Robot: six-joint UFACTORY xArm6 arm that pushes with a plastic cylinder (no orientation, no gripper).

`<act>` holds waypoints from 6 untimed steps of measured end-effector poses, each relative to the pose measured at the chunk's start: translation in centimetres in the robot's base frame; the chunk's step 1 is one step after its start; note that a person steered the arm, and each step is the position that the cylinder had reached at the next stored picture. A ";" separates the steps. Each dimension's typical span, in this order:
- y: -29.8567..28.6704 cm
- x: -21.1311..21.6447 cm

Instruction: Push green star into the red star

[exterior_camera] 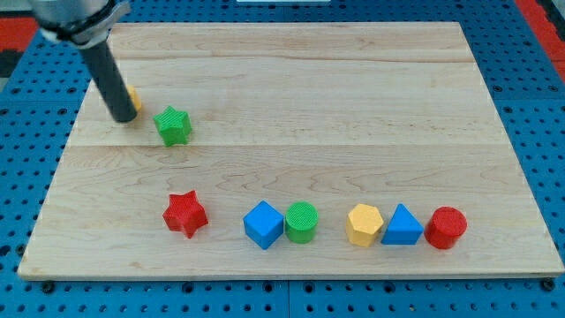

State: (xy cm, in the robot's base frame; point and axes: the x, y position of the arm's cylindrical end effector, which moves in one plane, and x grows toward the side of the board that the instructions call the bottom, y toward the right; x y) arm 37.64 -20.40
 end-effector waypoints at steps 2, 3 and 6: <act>8.2 5.0; 4.8 9.9; 0.1 4.8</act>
State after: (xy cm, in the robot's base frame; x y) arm 42.49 -20.28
